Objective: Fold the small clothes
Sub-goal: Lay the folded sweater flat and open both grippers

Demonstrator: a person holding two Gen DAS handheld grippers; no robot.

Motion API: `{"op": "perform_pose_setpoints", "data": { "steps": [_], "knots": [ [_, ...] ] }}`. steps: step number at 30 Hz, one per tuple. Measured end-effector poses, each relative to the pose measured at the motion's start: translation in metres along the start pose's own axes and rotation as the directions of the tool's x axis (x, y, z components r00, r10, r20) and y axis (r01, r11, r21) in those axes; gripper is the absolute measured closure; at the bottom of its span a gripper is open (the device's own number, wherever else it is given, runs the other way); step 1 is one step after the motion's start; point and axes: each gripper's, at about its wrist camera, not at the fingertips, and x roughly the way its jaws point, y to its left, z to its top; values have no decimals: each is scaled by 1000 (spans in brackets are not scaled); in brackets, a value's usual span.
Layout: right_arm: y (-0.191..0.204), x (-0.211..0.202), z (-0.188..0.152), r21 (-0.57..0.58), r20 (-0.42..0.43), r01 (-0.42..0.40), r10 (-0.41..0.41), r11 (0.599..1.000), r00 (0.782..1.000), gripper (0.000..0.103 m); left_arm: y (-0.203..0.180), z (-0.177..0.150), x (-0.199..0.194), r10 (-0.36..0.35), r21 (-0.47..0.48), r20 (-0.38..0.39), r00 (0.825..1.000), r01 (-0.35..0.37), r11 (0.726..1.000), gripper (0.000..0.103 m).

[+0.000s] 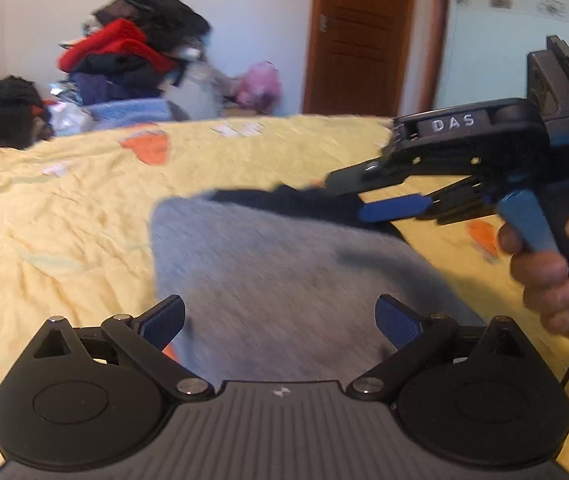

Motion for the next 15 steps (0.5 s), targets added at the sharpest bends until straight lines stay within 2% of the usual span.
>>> {"op": "perform_pose_setpoints", "data": {
  "steps": [1, 3, 5, 6, 9, 11, 13, 15],
  "knots": [
    [2, 2, -9, -20, -23, 10, -11, 1000, 1000, 42, -4, -4, 7, -3, 8, -25, 1000, 3, 1000, 1],
    [0, 16, -22, -79, -51, 86, -90, 993, 995, 45, -7, -12, 28, 31, 26, -68, 997, -29, 999, 0],
    [-9, 23, -23, -92, -15, 85, -86, 992, 996, 47, -11, -18, 40, 88, 72, -47, 995, -85, 994, 0],
    [-11, 25, -19, -70, -17, 87, -88, 994, 996, 48, -11, -17, 40, 88, 65, -49, 995, -85, 994, 0],
    [1, 29, -10, -113, -49, 140, -146, 984, 988, 50, -5, -9, 29, 69, 25, -77, 995, -67, 997, 2],
    [15, 17, -14, -153, -23, 172, -178, 973, 984, 47, 0, -8, 12, 47, -5, -69, 997, -47, 999, 3],
    [28, -3, -23, -188, 9, 144, -145, 972, 989, 47, 3, -11, -3, 22, -21, -58, 998, -23, 1000, 3],
    [31, -15, -36, -174, 6, 105, -106, 979, 994, 40, 1, -15, -6, -4, -24, -67, 998, 2, 1000, 3]
  ]
}}
